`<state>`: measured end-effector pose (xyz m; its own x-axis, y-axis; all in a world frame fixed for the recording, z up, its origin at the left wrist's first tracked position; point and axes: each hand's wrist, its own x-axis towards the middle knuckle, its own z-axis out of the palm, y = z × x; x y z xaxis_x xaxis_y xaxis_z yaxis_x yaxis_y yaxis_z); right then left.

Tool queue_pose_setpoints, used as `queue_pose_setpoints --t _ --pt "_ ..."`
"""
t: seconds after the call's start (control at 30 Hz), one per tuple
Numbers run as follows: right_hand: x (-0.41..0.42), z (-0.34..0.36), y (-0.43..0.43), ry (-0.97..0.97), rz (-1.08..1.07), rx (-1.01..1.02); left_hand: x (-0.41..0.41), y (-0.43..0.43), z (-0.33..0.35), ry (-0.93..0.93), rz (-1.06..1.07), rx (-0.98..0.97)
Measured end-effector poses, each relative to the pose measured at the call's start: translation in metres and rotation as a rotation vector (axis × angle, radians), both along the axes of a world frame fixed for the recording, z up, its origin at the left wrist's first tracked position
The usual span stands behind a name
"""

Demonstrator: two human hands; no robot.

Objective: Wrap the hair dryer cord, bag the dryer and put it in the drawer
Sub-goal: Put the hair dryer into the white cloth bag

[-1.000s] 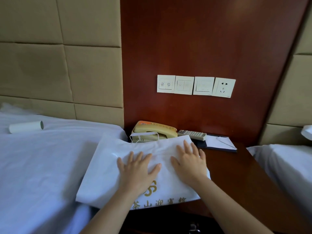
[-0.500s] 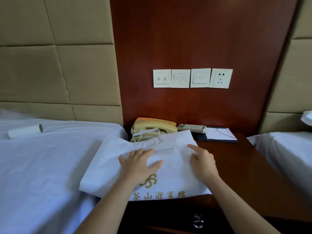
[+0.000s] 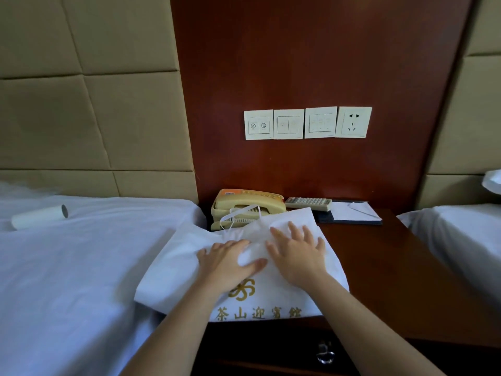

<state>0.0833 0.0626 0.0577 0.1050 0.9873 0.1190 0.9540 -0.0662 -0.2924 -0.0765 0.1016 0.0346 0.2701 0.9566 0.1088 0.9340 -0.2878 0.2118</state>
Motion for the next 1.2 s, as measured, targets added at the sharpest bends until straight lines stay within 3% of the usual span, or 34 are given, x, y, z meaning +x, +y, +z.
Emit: queue_pose_setpoints --t 0.17,0.3,0.37,0.57,1.07,1.2 --pt "0.0 -0.012 0.013 0.148 -0.054 -0.077 -0.02 0.006 0.003 0.018 -0.121 0.022" --pt "-0.002 -0.016 0.015 0.206 -0.102 -0.078 -0.051 0.014 -0.008 0.008 0.162 0.144" --pt "-0.001 -0.016 0.015 0.239 -0.121 -0.086 -0.067 0.018 -0.016 -0.113 0.257 0.076" --pt "0.007 -0.011 0.001 0.228 -0.13 -0.105 -0.066 0.004 -0.024 -0.45 0.18 0.012" --pt "0.09 -0.018 -0.069 0.221 -0.314 0.02 0.032 -0.031 -0.026 -0.367 0.061 -0.008" --pt "0.111 -0.022 -0.065 0.086 -0.369 0.151 0.061 -0.026 -0.024 -0.317 0.095 0.012"
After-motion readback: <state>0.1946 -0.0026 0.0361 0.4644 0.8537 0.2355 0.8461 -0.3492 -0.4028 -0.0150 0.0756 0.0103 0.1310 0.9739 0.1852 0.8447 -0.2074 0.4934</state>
